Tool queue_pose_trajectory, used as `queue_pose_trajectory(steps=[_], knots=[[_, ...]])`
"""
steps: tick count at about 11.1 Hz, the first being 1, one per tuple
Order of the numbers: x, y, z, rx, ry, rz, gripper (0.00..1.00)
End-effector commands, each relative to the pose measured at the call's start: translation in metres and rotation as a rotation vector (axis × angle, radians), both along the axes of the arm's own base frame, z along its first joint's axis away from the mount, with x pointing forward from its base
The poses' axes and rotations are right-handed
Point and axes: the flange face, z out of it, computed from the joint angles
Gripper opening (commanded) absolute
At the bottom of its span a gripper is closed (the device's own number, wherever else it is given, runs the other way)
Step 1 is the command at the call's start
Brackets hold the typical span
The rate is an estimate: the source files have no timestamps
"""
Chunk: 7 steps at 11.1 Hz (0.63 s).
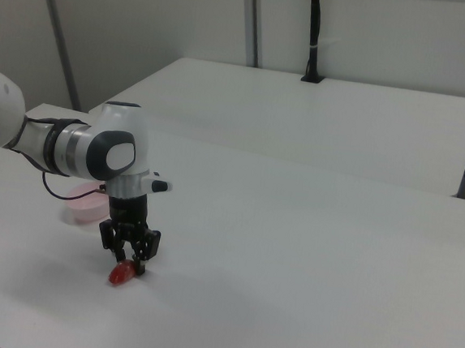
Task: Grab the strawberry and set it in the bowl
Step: 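Close the gripper on the red strawberry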
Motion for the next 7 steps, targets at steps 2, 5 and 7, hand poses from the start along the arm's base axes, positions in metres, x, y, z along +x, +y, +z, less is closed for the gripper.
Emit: queue_pose_trajectory(steps=[2,5,7], knots=[[-0.0041,0.0031,-0.0071,0.011,0.004,0.011,0.40],[-0.0042,0.0022,-0.0064,0.012,0.004,0.013,0.37],[-0.0055,0.0020,-0.0070,0.019,0.018,0.043,0.54]])
